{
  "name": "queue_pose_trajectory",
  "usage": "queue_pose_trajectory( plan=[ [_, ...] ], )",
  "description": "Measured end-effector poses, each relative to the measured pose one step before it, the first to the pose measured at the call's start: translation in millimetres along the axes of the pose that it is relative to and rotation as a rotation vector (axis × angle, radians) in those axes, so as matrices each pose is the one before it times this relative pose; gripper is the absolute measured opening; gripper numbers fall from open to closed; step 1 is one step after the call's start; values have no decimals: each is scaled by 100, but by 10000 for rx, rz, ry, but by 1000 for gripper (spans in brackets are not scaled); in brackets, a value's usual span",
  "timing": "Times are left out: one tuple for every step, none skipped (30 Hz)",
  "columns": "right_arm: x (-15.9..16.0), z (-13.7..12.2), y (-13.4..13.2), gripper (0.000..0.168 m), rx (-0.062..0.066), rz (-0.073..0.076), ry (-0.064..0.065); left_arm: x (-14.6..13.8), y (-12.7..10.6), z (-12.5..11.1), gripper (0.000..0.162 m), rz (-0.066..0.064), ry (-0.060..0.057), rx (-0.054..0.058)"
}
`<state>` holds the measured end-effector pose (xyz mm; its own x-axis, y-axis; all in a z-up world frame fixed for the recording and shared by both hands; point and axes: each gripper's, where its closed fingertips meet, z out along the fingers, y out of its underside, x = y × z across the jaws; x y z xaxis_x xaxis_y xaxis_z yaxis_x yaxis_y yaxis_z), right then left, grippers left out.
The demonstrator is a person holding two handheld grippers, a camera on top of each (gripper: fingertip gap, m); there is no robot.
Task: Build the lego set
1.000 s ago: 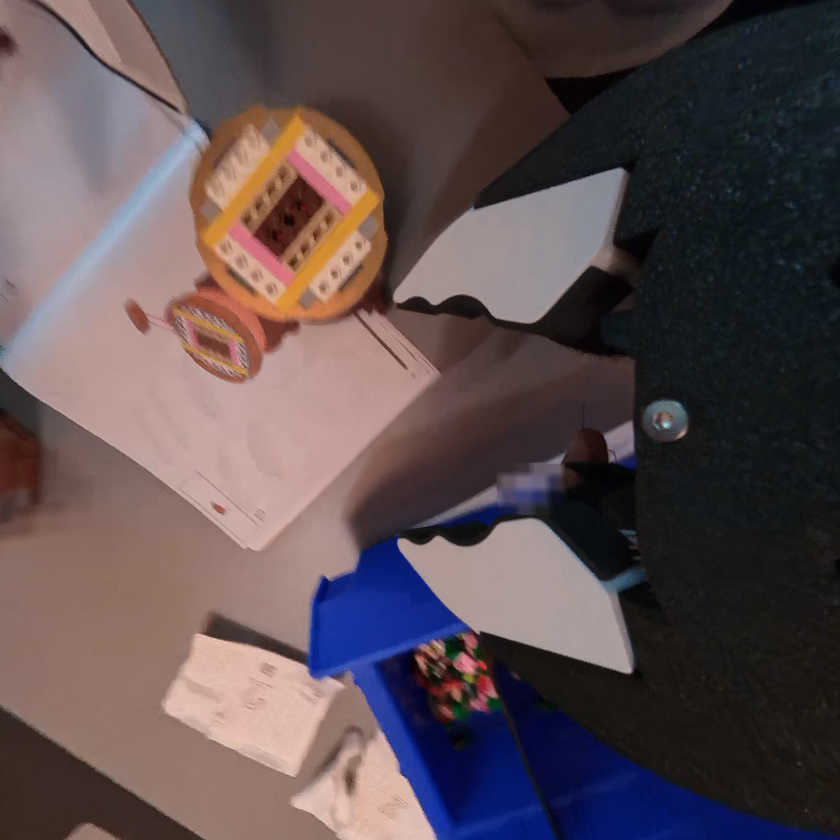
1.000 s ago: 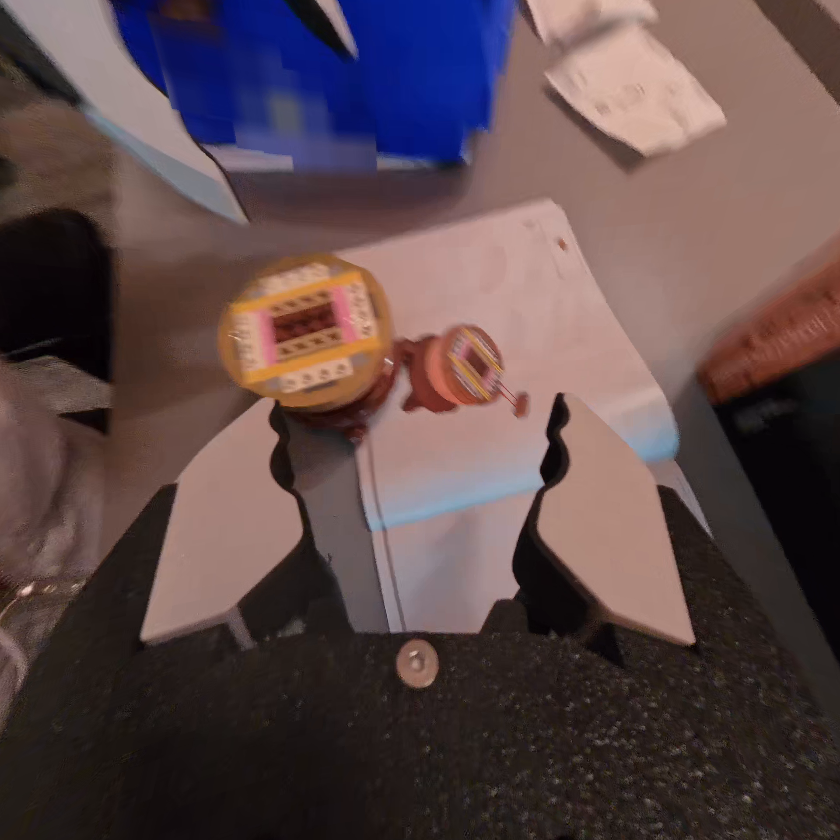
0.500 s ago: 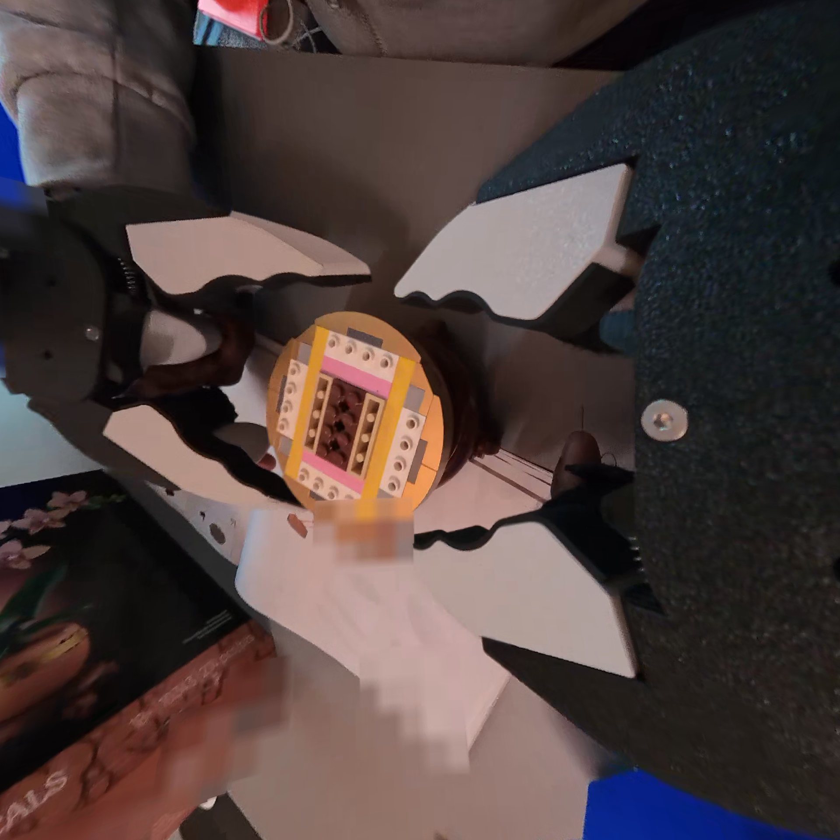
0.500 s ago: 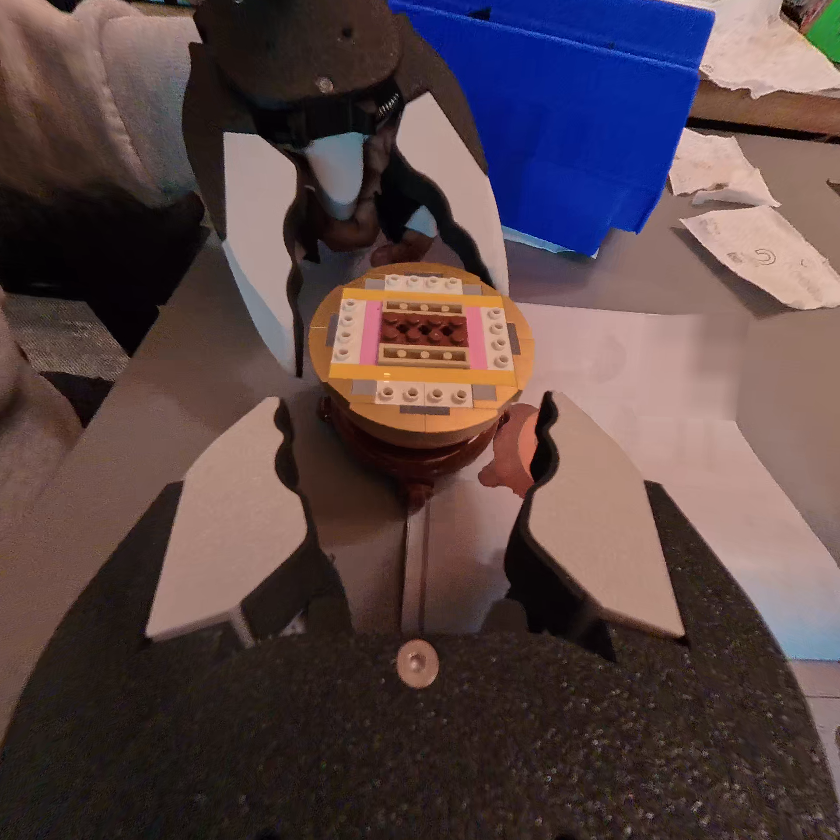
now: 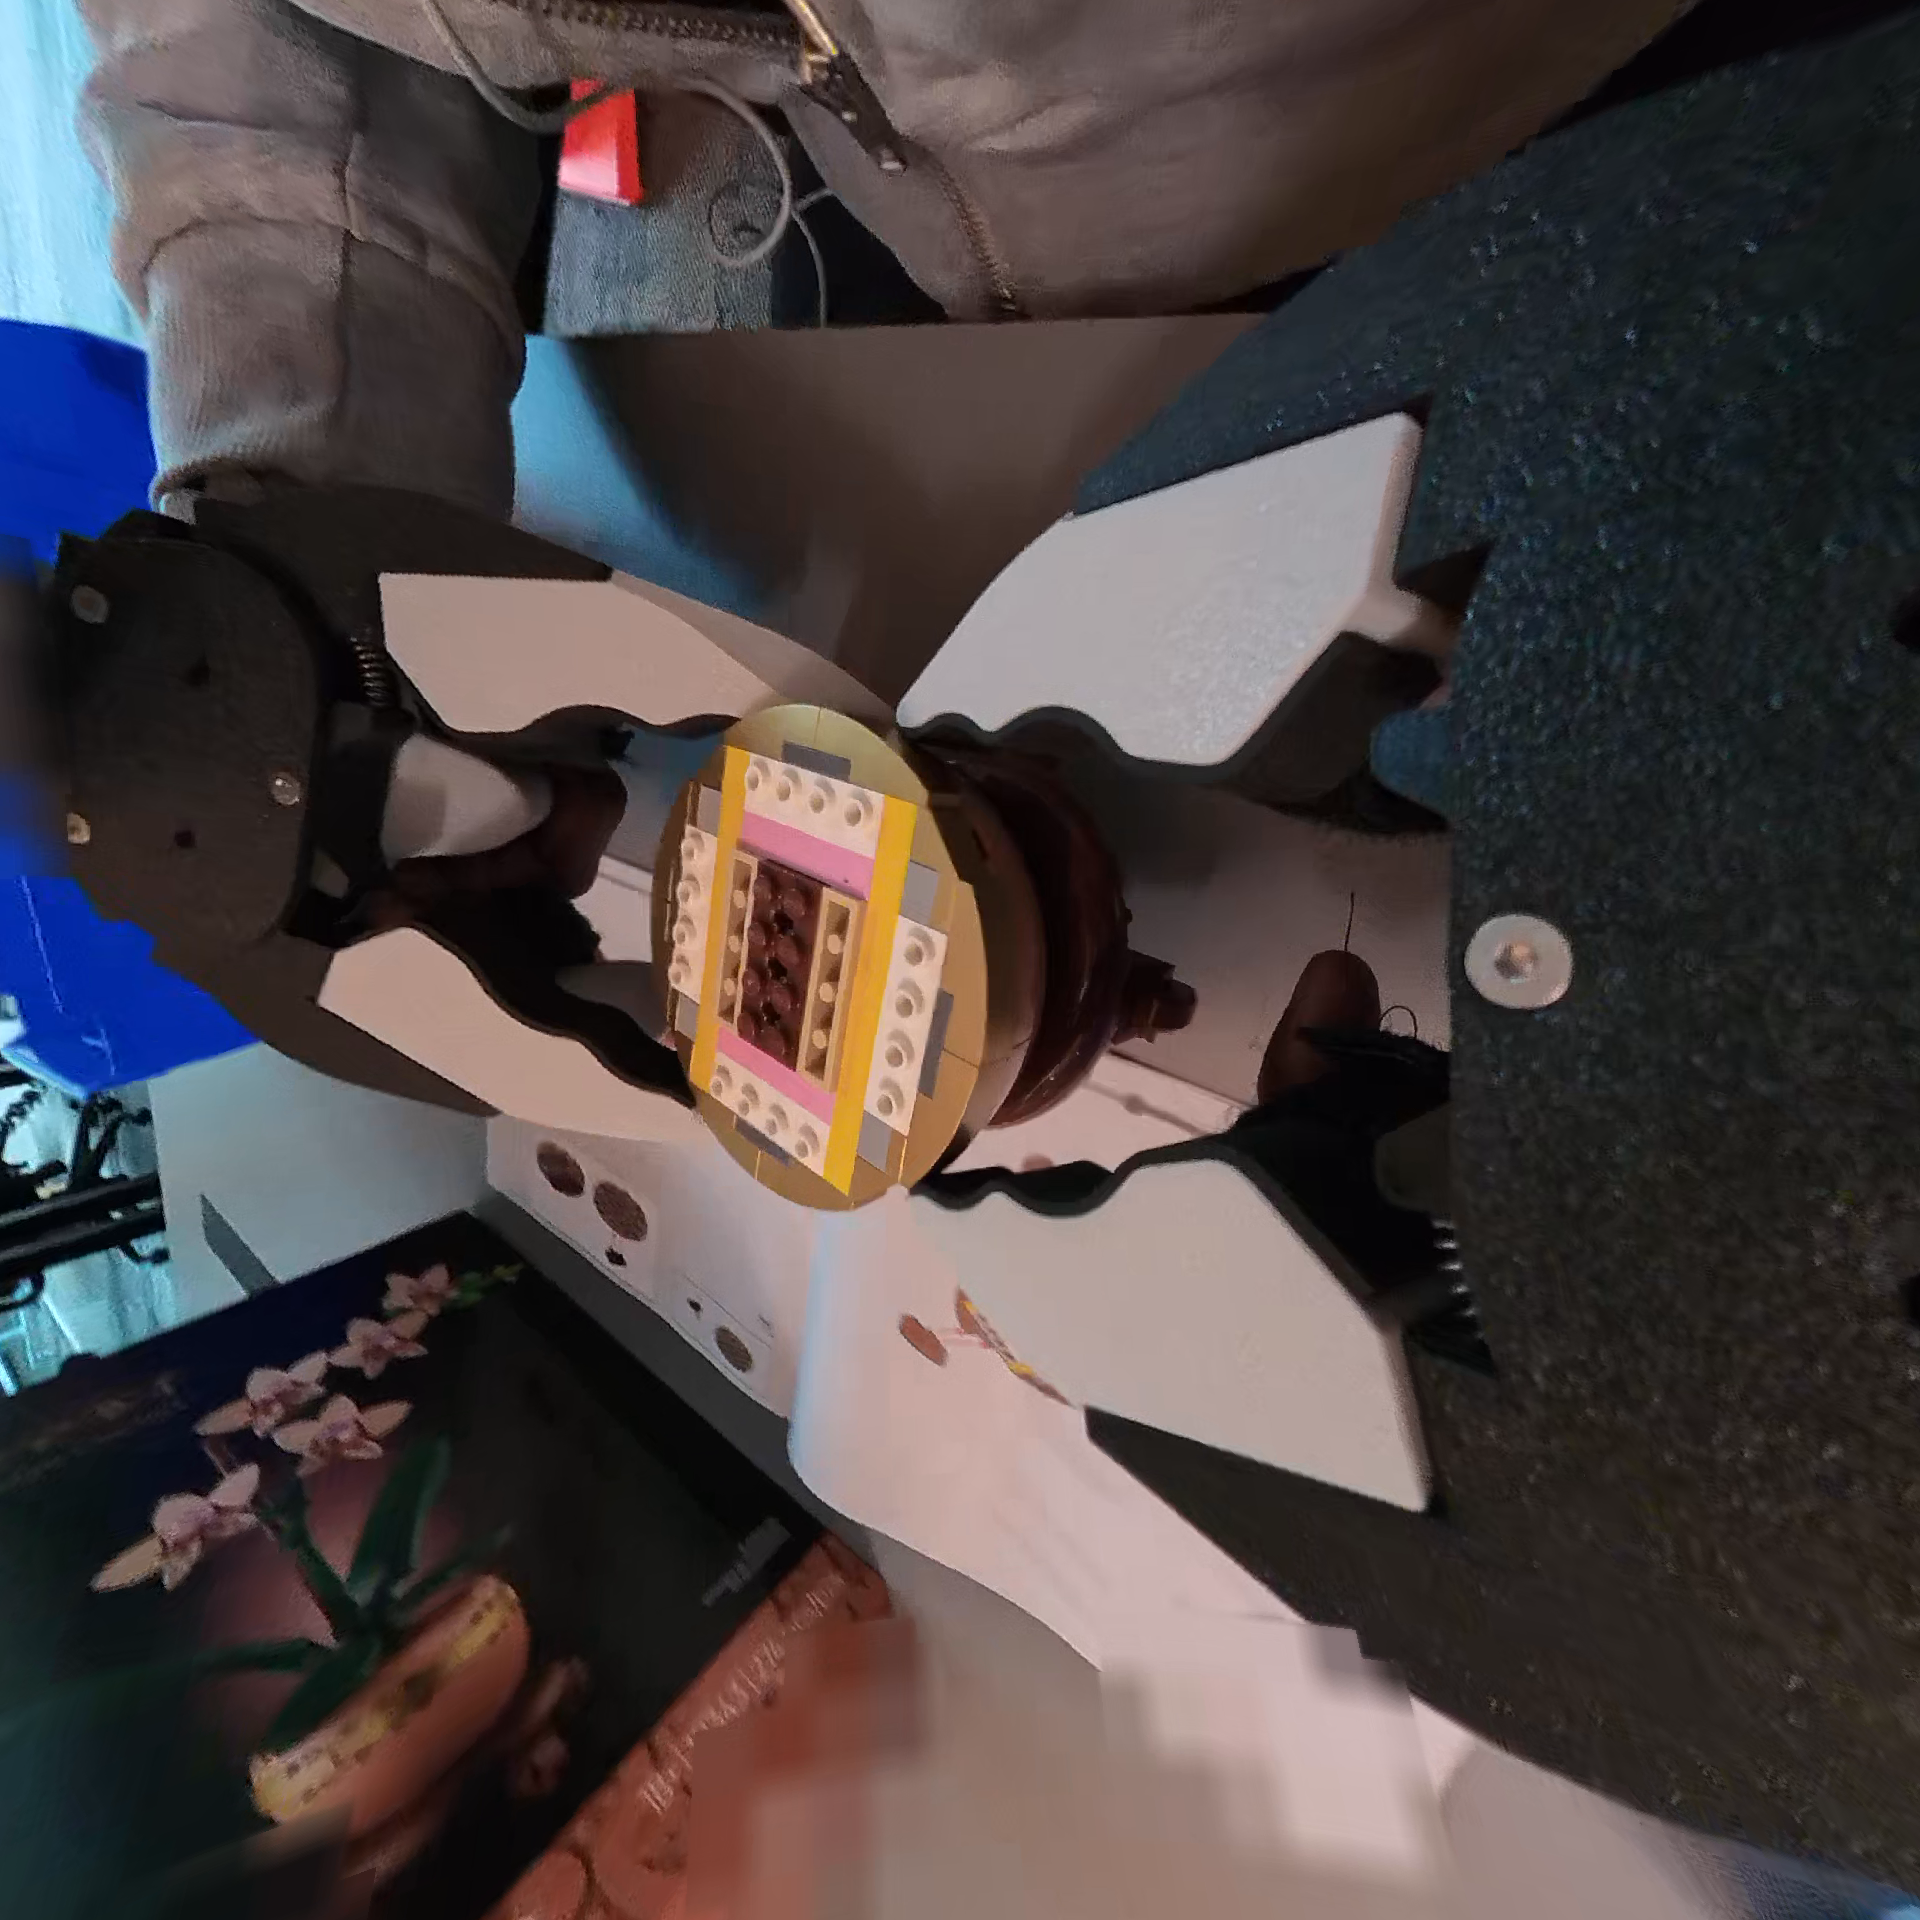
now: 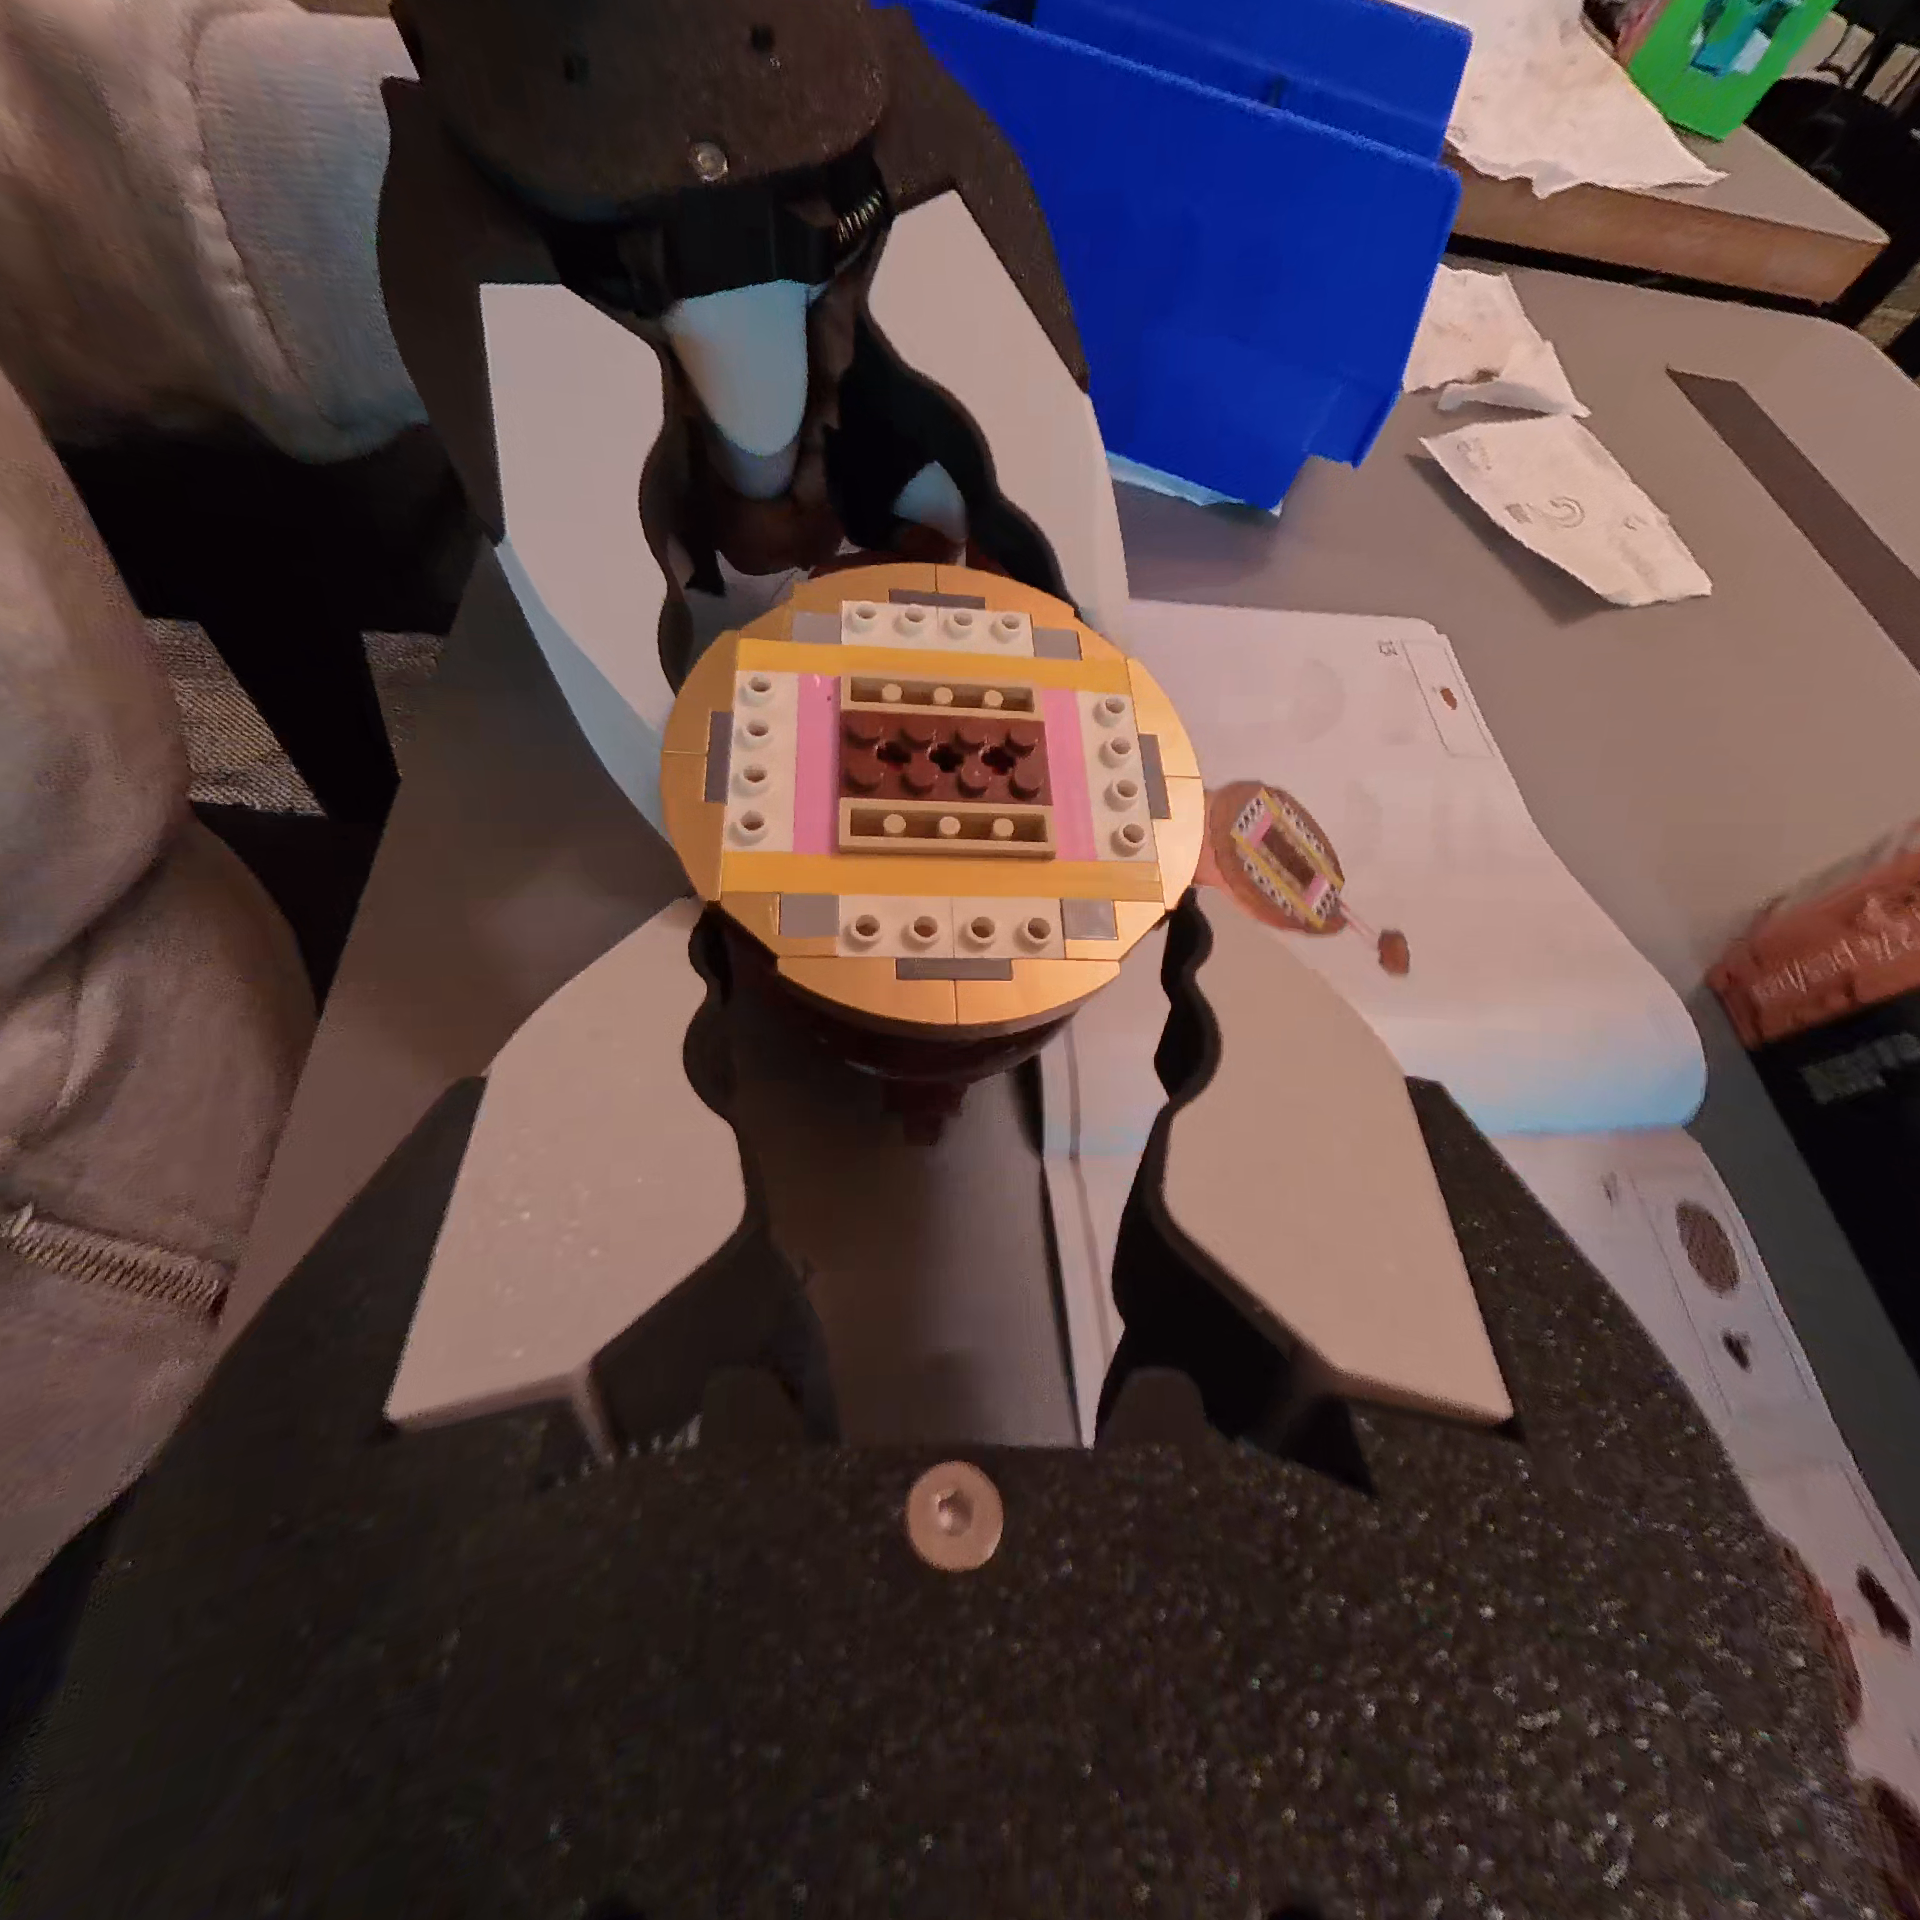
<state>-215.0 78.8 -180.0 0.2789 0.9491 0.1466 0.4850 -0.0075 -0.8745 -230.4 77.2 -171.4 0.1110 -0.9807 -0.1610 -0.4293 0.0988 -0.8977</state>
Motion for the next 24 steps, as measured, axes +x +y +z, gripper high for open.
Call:
queue_pose_trajectory(
  plan=[
    [-189, -642, 379, 80, -38, 32, 62, 446, -174, 584, 77, -23, 125, 49],
    [-180, -584, 395, 80, -36, 58, 29, 423, -157, 576, 77, -24, 97, 37],
    [-180, -535, 370, 80, -45, 83, 31, 426, -184, 530, 77, -31, 83, 53],
    [-206, -493, 325, 80, -32, 82, 24, 395, -214, 465, 77, -17, 79, 63],
    [-203, -457, 301, 80, -16, 67, 38, 386, -206, 417, 77, 18, 83, 57],
    [-157, -417, 282, 80, -22, 44, 80, 348, -189, 373, 77, 44, 75, 40],
    [-130, -392, 293, 80, -37, 12, 90, 302, -150, 371, 77, 64, 60, 5],
    [-83, -369, 293, 80, -45, 0, 94, 278, -121, 368, 77, 83, 46, -25],
    [-44, -353, 292, 80, -63, -9, 101, 235, -96, 374, 77, 82, 36, -41],
    [-49, -321, 260, 80, -38, -7, 67, 216, -63, 355, 77, 45, 41, -61],
    [-59, -294, 208, 80, 2, 14, 28, 206, -35, 333, 77, -9, 44, -74],
    [-54, -245, 180, 80, 6, 35, 24, 182, -7, 295, 77, -45, 36, -47],
    [-68, -190, 151, 80, -31, 45, 56, 160, 19, 253, 77, -43, 34, -6],
    [-70, -137, 159, 80, -82, 84, 116, 132, 30, 190, 77, -33, 52, 9],
    [19, -127, 184, 80, -141, 185, 237, 55, 58, 126, 77, -28, 39, -26],
    [182, -168, 181, 80, -137, 323, 393, -173, 159, 65, 76, -48, -100, -116],
    [193, -210, 137, 79, -67, 377, 423, -464, 287, 8, 77, -121, -291, -222],
    [80, -266, 140, 77, -11, 379, 366, -465, 342, -31, 80, -191, -297, -230],
    [-44, -310, 236, 75, -33, 335, 304, -256, 316, -103, 80, -220, -163, -128],
    [-82, -377, 422, 70, -115, 358, 260, -196, 316, -162, 77, -236, -164, -65],
    [-351, -421, 474, 68, -125, 346, 32, -408, 433, -222, 76, -272, -347, -96],
    [-800, -465, 485, 69, -110, 226, -326, -630, 493, -306, 72, -330, -500, -90],
    [-957, -538, 249, 65, 20, 47, -468, -656, 294, -433, 63, -398, -496, 66],
    [-720, -562, 0, 59, 141, -94, -355, -174, -2, -573, 59, -355, -115, 237]
  ],
)
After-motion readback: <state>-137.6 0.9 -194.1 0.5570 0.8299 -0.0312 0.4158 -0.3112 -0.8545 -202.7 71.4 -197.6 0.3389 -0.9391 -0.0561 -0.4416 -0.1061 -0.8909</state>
